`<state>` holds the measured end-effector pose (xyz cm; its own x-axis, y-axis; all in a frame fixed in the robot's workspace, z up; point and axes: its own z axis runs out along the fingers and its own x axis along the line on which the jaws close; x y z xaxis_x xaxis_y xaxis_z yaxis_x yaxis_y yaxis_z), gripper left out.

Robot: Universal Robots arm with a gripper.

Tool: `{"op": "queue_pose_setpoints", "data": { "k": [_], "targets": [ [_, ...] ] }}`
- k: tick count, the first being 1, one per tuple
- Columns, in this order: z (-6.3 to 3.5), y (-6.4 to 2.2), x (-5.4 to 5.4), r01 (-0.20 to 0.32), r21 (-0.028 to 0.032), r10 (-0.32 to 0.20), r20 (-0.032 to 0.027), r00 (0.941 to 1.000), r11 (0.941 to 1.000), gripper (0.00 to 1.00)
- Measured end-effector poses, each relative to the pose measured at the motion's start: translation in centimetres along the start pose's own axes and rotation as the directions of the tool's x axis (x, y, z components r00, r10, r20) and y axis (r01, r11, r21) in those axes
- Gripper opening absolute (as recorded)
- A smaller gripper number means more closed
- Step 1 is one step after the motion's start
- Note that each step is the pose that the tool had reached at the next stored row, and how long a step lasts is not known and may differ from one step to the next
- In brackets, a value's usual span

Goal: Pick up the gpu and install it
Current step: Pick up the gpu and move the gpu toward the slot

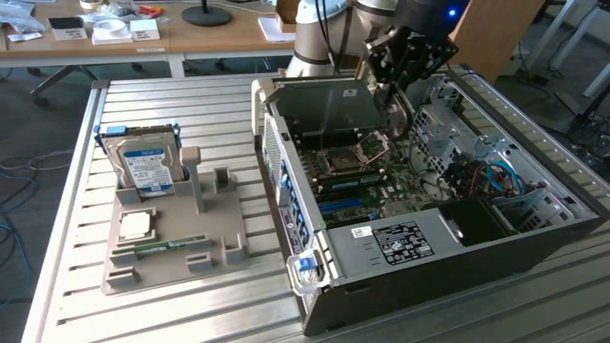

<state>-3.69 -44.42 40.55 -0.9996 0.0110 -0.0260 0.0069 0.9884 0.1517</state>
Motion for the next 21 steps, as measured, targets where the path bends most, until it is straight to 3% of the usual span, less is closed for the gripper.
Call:
{"op": "queue_pose_setpoints", "data": {
  "k": [7,12,16,21],
  "targets": [
    [0.09,0.02,-3.2,0.0,0.0,0.0,-0.001,1.0,1.0,0.27],
    [0.15,0.04,-5.3,-0.001,0.0,0.001,-0.0056,1.0,1.0,0.27],
    [0.14,0.04,-5.4,-0.001,0.0006,0.001,-0.0059,1.0,1.0,0.27],
    [0.15,0.04,-6.1,-0.001,0.0086,0.001,-0.0097,1.0,1.0,0.27]
  ]
}}
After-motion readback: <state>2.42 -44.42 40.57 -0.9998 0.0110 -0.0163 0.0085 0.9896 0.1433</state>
